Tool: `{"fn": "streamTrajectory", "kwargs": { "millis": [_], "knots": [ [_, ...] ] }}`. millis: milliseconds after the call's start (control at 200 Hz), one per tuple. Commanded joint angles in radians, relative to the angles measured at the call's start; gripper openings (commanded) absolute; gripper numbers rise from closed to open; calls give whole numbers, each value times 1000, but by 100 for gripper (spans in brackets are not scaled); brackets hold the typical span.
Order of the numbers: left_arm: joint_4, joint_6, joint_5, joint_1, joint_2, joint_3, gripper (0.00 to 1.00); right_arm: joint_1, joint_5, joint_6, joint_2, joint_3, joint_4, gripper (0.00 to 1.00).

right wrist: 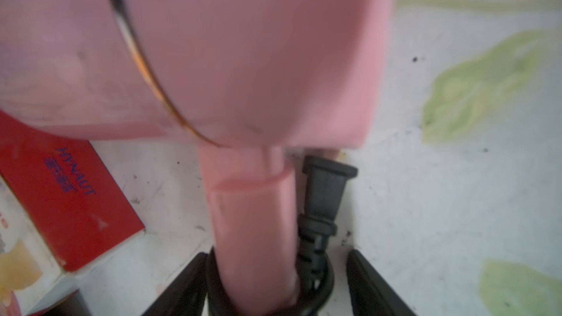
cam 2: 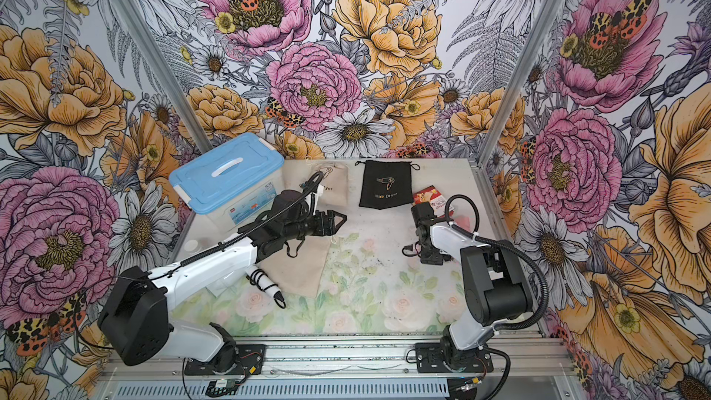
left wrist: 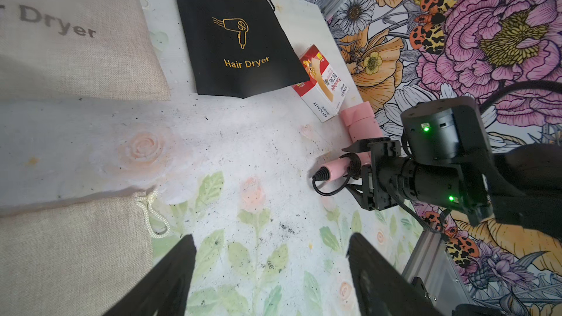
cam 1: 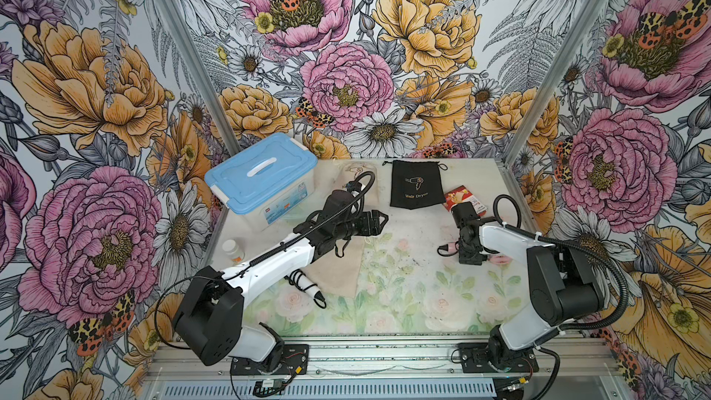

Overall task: Pack away hair dryers
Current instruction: Pick up the hair dryer from the center of the board.

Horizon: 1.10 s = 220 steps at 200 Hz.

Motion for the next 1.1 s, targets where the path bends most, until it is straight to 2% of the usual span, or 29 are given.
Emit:
{"fn": "streamTrajectory", "kwargs": {
  "millis": [0, 200, 340, 615, 910, 1096],
  "knots": [
    [14, -3, 18, 8, -16, -5, 79, -33, -16, -56, 53, 12, -7, 69],
    [23, -9, 28, 18, -10, -4, 79, -61, -38, -140, 85, 23, 3, 54],
    [23, -12, 32, 21, -9, -4, 79, -64, -38, -189, 78, 18, 10, 35],
    [21, -13, 33, 22, -7, -2, 79, -62, 29, -267, -114, -61, 7, 18],
    [13, -16, 37, 21, -5, 10, 79, -45, 92, -452, -310, -76, -4, 13],
    [-12, -19, 34, 30, -22, 34, 79, 51, 150, -642, -324, 22, -8, 14]
  ]
}}
